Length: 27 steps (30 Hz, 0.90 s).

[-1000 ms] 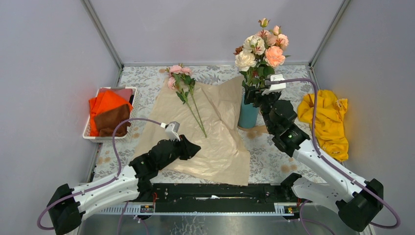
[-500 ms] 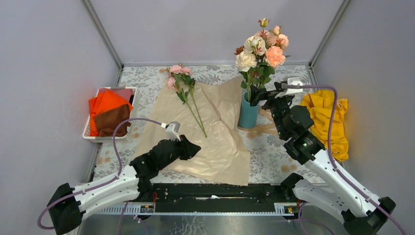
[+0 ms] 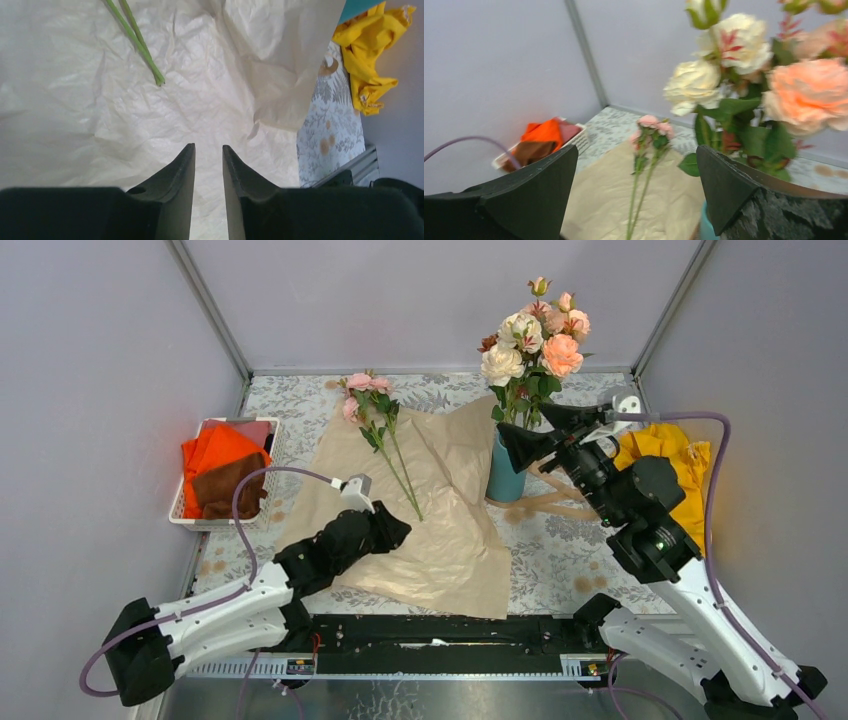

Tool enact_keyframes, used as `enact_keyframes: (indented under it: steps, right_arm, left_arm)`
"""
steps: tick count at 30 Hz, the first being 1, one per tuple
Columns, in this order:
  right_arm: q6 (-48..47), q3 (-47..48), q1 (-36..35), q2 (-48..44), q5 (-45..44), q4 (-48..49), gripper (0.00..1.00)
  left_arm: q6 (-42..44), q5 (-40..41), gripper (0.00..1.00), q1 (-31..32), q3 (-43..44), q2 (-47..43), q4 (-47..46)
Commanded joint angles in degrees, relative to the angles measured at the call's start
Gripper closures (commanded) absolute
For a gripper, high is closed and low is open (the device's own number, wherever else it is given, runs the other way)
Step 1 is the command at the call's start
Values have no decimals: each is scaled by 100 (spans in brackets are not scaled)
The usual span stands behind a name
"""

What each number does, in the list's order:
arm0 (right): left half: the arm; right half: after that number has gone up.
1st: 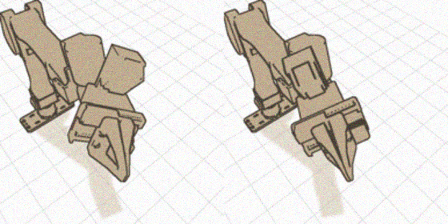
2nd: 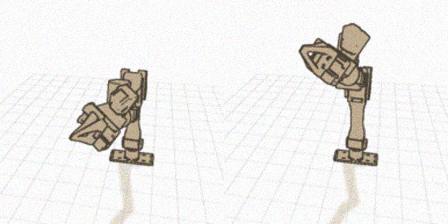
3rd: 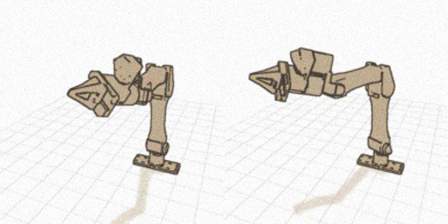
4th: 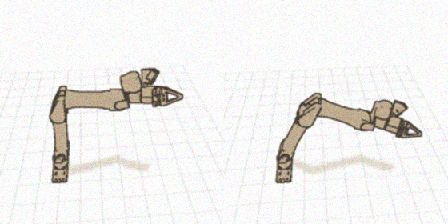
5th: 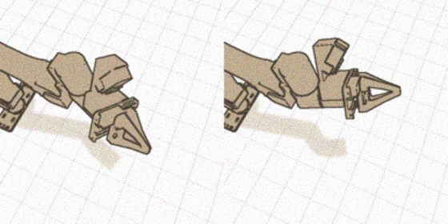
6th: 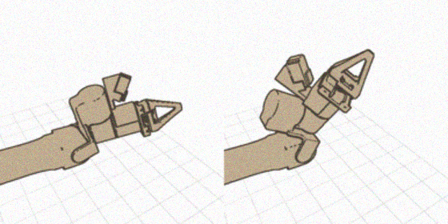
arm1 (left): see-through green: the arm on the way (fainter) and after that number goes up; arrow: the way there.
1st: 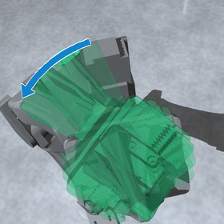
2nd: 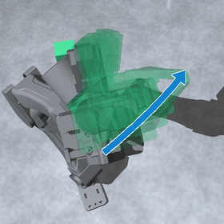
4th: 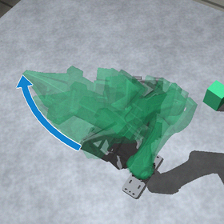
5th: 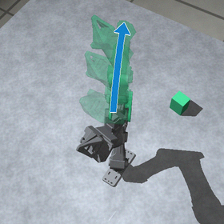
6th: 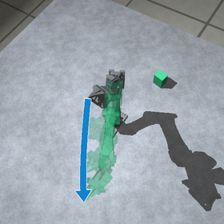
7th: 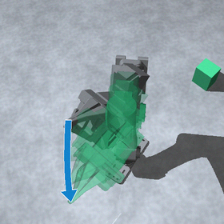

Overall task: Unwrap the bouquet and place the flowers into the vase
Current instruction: Insert the fake flower into the vase, then pick up the fake flower from the wrapping paper.

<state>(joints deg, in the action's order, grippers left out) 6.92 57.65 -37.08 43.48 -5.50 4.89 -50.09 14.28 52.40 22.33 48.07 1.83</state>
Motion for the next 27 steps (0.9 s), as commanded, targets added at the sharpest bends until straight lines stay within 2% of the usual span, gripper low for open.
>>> enact_keyframes:
  steps: [1, 5, 12, 18, 23, 27]
  right_arm:
    - [462, 218, 17, 398, 1162, -167, 6]
    - [798, 166, 6, 571, 1685, -22, 10]
    - [898, 269, -271, 793, 2034, -137, 12]
    - [583, 334, -1135, 1154, 1499, -389, 12]
    - [444, 554, -1911, 1840, 972, -685, 12]
    - [420, 803, -2161, 2523, 514, -982, 12]
  left_arm:
    - [-159, 747, 67, -61, 629, 72, 738]
    - [-273, 743, 67, -383, 912, 1, 1194]
    - [-320, 258, 67, -1468, 753, -654, 1609]
    - [-284, 91, 67, -2157, 661, -1113, 2001]
    - [-240, 2, 67, -2555, 720, -1279, 2283]
    - [-238, -75, 67, -2695, 652, -1360, 2328]
